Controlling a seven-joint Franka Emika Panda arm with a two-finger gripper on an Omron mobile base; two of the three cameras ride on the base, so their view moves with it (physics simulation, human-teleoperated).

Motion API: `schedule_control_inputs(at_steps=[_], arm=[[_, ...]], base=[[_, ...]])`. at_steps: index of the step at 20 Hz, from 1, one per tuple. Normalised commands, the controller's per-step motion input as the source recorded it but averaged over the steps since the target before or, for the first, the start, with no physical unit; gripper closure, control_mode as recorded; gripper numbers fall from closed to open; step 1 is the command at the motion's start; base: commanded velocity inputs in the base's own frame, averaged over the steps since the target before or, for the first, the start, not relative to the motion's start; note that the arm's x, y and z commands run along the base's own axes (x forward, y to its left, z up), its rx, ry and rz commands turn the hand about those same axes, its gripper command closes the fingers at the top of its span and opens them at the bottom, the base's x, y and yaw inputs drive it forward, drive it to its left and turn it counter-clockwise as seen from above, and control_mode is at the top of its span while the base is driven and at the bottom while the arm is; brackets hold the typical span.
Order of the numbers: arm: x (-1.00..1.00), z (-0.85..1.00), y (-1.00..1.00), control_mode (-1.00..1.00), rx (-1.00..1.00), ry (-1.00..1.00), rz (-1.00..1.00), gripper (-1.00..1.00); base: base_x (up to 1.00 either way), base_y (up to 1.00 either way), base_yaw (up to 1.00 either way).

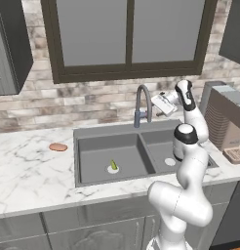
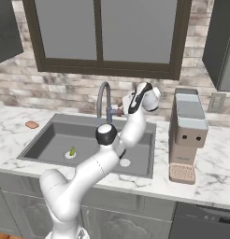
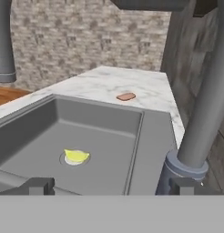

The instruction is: Turn on the sink faucet. Then move the lemon wedge from the counter to the sink. Turn off the sink. Move the vegetable from the sink to the pot next to the stove. Finally move the pot to the rear left burner.

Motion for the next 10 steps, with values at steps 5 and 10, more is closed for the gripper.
schedule_control_inputs(at_steps=[5, 10], arm=[[-0.18, 0.00, -0.01, -1.00, 0.00, 0.00, -0.02, -1.00], [-0.23, 0.00, -0.20, -1.00, 0.00, 0.00, -0.21, -1.00]], base=[[0.00, 0.00, 0.00], [0.00, 0.00, 0.00]])
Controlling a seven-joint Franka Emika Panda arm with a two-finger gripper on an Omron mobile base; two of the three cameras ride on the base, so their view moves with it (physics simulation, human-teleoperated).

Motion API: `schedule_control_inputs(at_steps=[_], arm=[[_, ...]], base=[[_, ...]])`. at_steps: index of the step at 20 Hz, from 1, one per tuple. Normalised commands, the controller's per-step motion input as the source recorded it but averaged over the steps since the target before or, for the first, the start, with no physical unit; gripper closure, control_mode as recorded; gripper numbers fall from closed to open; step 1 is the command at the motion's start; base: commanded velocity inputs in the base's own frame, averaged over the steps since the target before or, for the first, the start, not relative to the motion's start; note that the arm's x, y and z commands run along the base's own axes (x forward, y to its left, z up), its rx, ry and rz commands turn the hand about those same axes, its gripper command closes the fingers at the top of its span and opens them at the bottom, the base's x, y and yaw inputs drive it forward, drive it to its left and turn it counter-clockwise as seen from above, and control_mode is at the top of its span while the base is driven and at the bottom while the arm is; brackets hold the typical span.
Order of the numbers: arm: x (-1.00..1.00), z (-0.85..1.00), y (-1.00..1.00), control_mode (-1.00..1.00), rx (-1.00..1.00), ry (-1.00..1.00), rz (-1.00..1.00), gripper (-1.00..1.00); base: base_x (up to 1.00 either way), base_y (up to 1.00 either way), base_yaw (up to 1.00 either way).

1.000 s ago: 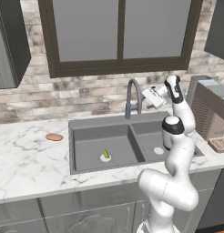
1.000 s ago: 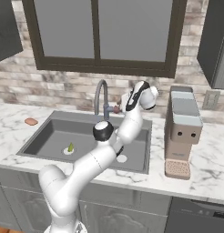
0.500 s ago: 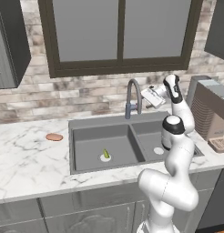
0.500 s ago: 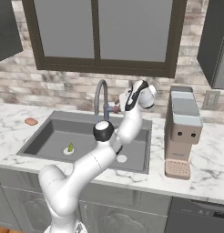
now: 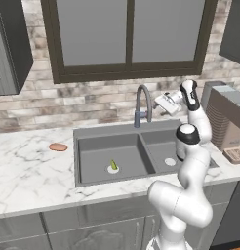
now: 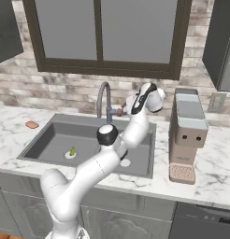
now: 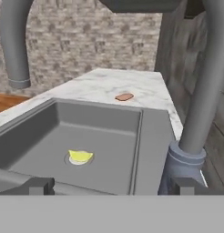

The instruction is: Turn on the sink faucet. Then move the lemon wedge from the counter to the sink. Turn off the sink. Move the vegetable from the sink to the pot next to the stove. Finally move the pot to the rear left burner.

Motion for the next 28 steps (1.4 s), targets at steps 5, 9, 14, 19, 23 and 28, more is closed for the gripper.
schedule_control_inputs(at_steps=[5, 9, 14, 19, 23, 28], arm=[[-0.07, 0.00, -0.03, -1.00, 0.00, 0.04, -0.32, -1.00], [0.00, 0.00, 0.00, -1.00, 0.00, 0.07, -0.31, -1.00], [0.00, -0.14, 0.05, -1.00, 0.00, 0.05, -0.27, -1.00], [0.00, -0.26, 0.22, -1.00, 0.00, 0.02, -0.21, -1.00], [0.00, -0.23, 0.37, -1.00, 0.00, 0.01, -0.17, -1.00], [0.01, -0.19, 0.44, -1.00, 0.00, 0.00, -0.14, -1.00]], base=[[0.00, 0.00, 0.00], [0.00, 0.00, 0.00], [0.00, 0.00, 0.00], [0.00, 0.00, 0.00], [0.00, 0.00, 0.00], [0.00, 0.00, 0.00]])
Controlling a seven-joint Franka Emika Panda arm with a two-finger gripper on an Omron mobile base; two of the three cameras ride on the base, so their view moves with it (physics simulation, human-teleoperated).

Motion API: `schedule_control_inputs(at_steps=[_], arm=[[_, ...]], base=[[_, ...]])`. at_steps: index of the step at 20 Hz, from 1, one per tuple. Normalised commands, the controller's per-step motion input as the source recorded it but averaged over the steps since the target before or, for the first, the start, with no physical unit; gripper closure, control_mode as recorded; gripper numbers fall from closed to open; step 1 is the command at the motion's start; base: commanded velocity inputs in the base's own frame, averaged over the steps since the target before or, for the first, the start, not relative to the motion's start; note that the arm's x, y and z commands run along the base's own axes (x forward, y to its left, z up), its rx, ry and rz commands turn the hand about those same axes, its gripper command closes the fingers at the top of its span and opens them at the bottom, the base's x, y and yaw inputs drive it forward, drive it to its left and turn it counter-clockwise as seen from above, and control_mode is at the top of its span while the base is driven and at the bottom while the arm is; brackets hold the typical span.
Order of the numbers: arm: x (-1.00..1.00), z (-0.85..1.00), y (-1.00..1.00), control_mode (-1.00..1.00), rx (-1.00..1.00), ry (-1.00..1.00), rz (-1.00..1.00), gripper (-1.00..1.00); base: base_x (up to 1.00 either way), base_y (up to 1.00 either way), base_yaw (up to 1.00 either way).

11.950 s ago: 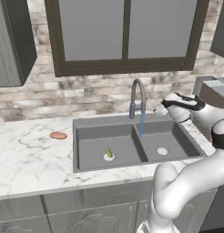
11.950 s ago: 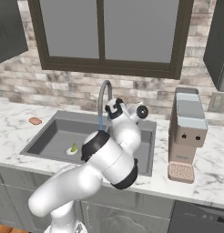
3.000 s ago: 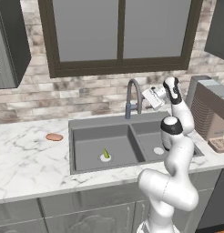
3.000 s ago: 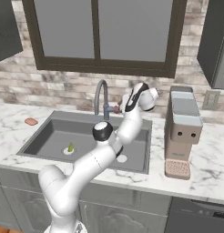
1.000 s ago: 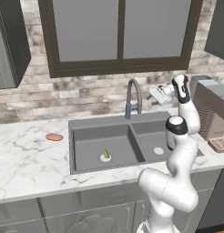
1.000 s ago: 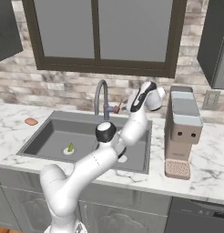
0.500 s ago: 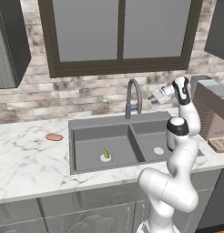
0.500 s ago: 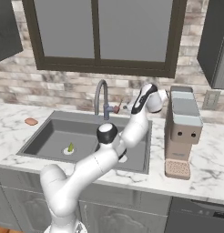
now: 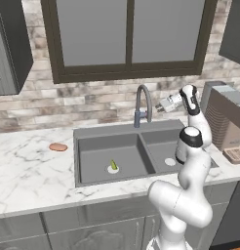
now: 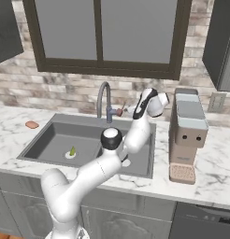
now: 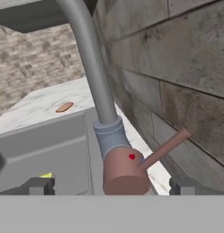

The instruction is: Turn on the sink faucet. Then move the lemon wedge from the counter to the sink. Turn off the sink. Move the vegetable from the sink to the pot next to the stove. Finally move the pot to the rear left burner.

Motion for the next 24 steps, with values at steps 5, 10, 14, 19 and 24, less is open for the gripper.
schedule_control_inputs(at_steps=[5, 10, 14, 19, 24], arm=[[0.01, -0.11, 0.56, -1.00, 0.00, 0.00, -0.06, -1.00], [0.00, 0.00, 0.65, -1.00, 0.00, 0.00, 0.00, -1.00], [0.00, 0.00, 0.72, -1.00, 0.00, 0.00, 0.00, -1.00], [-0.01, 0.00, 0.74, -1.00, 0.00, 0.00, 0.00, -1.00], [-0.06, 0.00, 0.74, -1.00, 0.00, 0.00, 0.00, -1.00]], base=[[0.00, 0.00, 0.00], [0.00, 0.00, 0.00], [0.00, 0.00, 0.00], [0.00, 0.00, 0.00], [0.00, 0.00, 0.00]])
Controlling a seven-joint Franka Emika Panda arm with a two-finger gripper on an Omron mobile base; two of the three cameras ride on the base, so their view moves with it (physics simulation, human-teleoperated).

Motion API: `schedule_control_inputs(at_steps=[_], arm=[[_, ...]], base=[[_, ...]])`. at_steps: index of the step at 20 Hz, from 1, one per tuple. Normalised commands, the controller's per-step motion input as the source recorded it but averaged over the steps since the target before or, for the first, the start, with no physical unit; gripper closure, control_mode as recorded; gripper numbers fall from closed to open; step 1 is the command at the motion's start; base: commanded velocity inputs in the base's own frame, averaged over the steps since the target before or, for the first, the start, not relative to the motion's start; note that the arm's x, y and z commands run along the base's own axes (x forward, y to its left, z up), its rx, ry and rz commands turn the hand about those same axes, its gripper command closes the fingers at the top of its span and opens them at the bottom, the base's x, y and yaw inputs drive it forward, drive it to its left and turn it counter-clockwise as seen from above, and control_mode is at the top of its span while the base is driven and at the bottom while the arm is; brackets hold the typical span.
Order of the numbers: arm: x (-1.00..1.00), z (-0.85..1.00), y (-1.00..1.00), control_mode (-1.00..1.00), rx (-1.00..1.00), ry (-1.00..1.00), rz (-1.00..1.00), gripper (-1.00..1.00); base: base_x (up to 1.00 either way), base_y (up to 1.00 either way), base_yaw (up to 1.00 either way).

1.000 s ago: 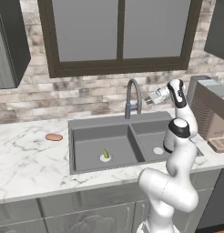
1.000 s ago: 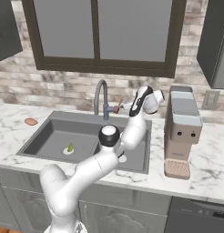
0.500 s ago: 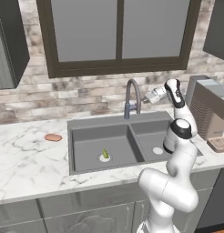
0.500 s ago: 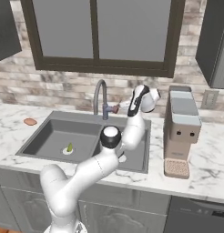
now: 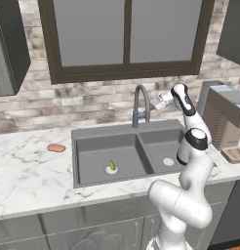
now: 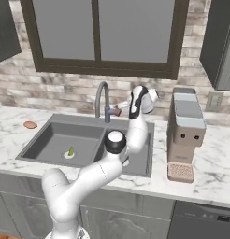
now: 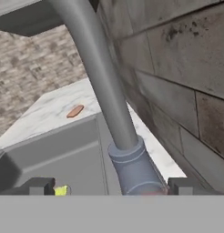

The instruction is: Turn on the sink faucet. Then move the lemon wedge from the counter to the sink. Turn off the sink. Move the vegetable from the sink to the pot next to the stove. Finally move the pot to the rear left burner.

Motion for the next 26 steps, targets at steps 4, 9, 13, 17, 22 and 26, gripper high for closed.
schedule_control_inputs(at_steps=[4, 9, 13, 17, 22, 26], arm=[[-0.11, 0.00, 0.75, -1.00, 0.00, 0.00, 0.01, -1.00], [-0.11, 0.00, 0.73, -1.00, 0.00, 0.00, 0.01, -1.00], [-0.12, 0.00, 0.71, -1.00, 0.00, 0.00, 0.00, -1.00], [-0.13, 0.00, 0.70, -1.00, 0.00, 0.00, 0.01, -1.00], [-0.12, 0.00, 0.62, -1.00, 0.00, 0.00, 0.01, -1.00], [-0.10, -0.02, -0.02, -1.00, 0.01, -0.01, 0.03, -1.00]], base=[[0.00, 0.00, 0.00], [0.00, 0.00, 0.00], [0.00, 0.00, 0.00], [0.00, 0.00, 0.00], [0.00, 0.00, 0.00], [0.00, 0.00, 0.00]])
